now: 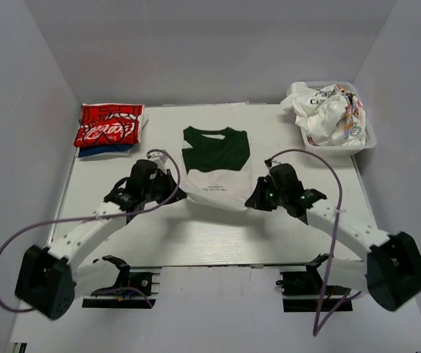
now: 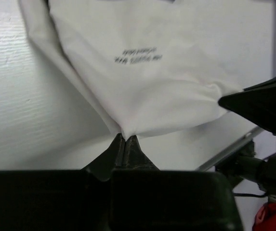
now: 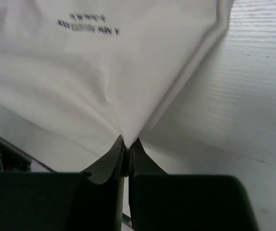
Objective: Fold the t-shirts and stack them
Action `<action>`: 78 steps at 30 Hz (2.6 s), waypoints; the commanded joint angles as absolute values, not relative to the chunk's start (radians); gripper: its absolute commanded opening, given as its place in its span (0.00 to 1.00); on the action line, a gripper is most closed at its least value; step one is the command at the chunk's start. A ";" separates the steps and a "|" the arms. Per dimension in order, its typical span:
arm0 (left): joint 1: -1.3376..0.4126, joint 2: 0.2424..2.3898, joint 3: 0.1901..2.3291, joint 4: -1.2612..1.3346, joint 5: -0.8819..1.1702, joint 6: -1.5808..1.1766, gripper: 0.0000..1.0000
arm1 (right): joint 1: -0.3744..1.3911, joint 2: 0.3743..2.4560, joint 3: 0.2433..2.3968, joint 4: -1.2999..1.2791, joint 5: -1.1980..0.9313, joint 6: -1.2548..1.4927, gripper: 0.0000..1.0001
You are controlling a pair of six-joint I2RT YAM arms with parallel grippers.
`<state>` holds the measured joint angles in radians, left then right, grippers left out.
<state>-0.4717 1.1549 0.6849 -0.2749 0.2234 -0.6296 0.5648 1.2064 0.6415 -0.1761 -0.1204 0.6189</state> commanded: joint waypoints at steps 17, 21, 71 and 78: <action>-0.453 1.293 1.132 -0.359 -0.167 -0.660 0.00 | 0.505 1.354 1.152 -0.354 -0.072 0.557 0.00; -0.416 1.466 1.276 -0.359 -0.189 -0.640 0.00 | 0.448 1.524 1.299 -0.370 -0.150 0.548 0.00; -0.261 2.399 1.934 -0.313 0.232 -0.554 1.00 | 0.249 2.387 1.807 0.154 -0.613 0.702 0.90; -0.241 2.387 1.962 -0.339 0.187 -0.543 1.00 | 0.218 2.344 1.709 0.229 -0.672 0.730 0.90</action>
<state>-0.2565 2.3993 1.9335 -0.2691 0.2443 -0.5674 0.2253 2.3894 1.7332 0.1638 -0.6392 0.7166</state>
